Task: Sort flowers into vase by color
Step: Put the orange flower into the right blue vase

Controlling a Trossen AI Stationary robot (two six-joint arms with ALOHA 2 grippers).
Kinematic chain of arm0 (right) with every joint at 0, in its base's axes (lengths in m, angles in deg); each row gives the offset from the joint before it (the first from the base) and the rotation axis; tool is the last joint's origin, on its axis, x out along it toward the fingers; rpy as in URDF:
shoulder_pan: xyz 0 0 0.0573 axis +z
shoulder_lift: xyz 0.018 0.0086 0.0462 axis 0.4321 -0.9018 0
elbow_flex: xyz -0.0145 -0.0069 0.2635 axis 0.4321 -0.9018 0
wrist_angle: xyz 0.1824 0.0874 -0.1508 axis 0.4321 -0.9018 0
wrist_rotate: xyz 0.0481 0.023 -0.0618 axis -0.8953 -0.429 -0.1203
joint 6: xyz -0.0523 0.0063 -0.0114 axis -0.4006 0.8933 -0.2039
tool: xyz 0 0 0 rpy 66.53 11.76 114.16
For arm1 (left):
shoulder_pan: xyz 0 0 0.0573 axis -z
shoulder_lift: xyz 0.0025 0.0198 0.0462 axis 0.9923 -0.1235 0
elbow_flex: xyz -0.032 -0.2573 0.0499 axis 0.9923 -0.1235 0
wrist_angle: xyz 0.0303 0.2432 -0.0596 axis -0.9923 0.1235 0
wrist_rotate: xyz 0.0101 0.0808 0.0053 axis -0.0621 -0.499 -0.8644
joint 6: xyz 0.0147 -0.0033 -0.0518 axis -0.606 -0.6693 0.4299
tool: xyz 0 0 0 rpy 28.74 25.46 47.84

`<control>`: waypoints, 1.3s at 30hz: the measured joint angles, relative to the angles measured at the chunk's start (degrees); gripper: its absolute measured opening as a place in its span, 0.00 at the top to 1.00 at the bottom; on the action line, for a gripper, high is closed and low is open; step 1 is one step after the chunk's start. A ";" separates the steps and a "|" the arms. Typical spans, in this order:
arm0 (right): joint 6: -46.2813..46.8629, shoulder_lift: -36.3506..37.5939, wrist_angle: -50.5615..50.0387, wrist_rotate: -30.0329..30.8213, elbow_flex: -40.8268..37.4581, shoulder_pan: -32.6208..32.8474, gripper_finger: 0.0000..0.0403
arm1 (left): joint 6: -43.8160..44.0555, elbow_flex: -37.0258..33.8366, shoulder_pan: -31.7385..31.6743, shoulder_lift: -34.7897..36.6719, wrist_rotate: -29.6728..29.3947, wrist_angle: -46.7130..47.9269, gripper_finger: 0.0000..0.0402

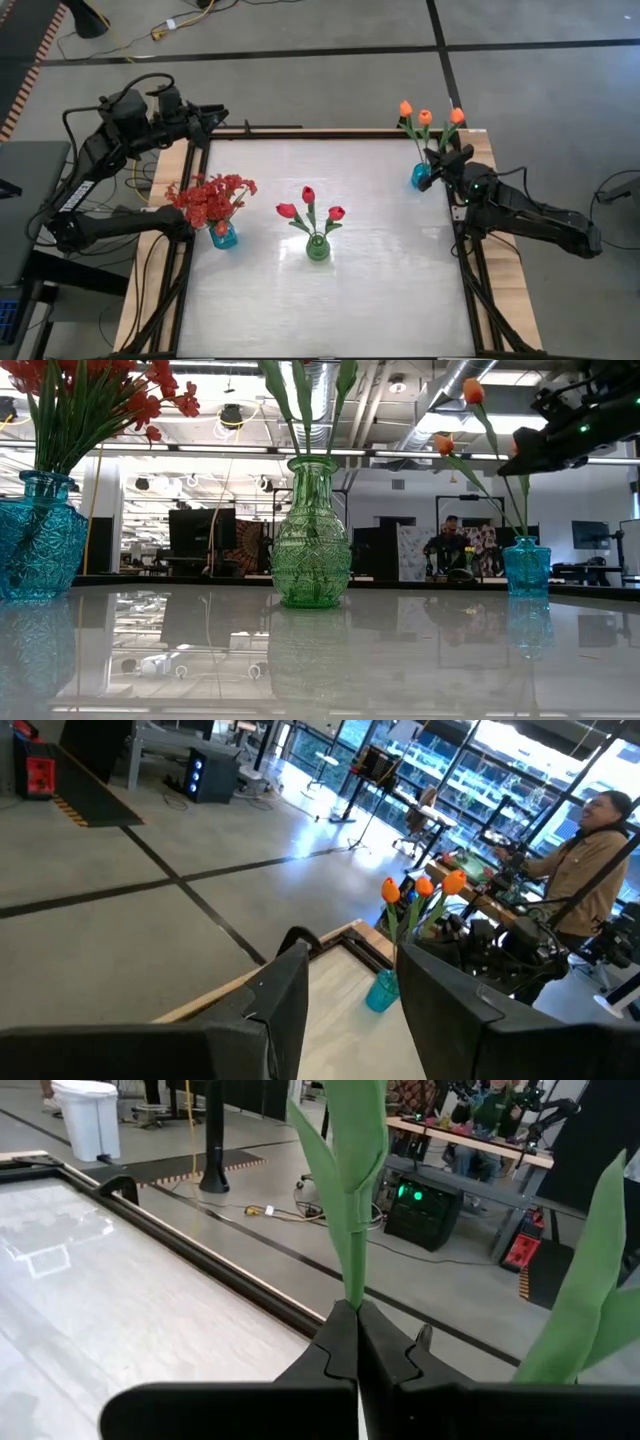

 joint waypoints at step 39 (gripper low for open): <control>15.06 8.66 -16.15 2.74 0.09 0.01 0.92 | 2.41 0.00 0.00 1.49 3.22 1.16 0.65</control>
